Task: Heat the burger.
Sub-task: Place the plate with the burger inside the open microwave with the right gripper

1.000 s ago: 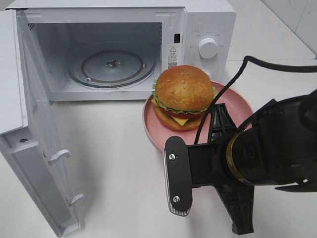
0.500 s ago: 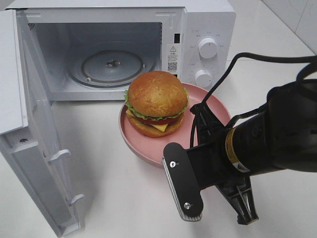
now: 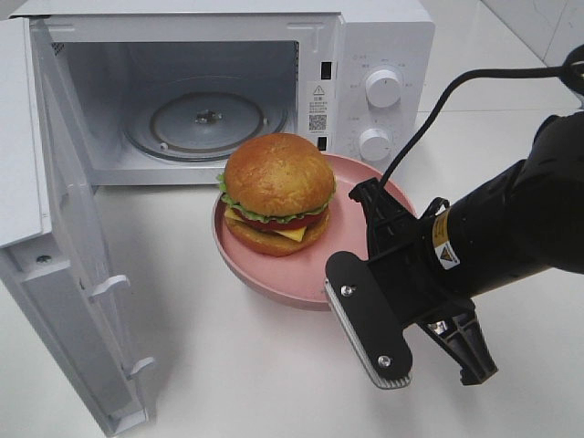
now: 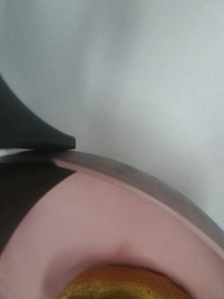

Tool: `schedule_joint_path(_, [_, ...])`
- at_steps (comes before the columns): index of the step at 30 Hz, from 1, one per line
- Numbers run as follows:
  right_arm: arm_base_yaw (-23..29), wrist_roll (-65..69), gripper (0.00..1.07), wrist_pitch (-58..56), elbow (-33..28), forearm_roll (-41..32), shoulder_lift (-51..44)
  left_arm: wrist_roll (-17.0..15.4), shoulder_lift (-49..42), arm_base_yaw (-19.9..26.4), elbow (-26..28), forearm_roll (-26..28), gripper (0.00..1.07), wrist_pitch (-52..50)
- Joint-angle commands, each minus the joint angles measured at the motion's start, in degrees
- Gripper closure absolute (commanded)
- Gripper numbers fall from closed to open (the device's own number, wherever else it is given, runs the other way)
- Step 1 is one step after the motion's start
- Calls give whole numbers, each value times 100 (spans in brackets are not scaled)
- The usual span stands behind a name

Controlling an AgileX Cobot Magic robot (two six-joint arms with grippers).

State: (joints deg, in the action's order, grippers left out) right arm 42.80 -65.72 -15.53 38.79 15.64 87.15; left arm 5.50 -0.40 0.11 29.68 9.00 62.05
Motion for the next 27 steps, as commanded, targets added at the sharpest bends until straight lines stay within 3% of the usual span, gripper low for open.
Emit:
schedule_joint_path(1, [-292, -1421, 107, 292, 103, -859, -46, -11, -86, -29, -17, 11, 9, -86])
schedule_joint_path(7, [-584, -2475, 107, 275, 103, -1713, -46, -11, -86, -29, -17, 11, 9, -86])
schedule_joint_path(21, [-584, -2447, 107, 693, 189, -1662, 115, -11, -86, -29, -17, 11, 9, -86])
schedule_joint_path(27, [-584, -2378, 107, 699, 659, -1662, 487, -11, -86, -29, -17, 11, 9, -86])
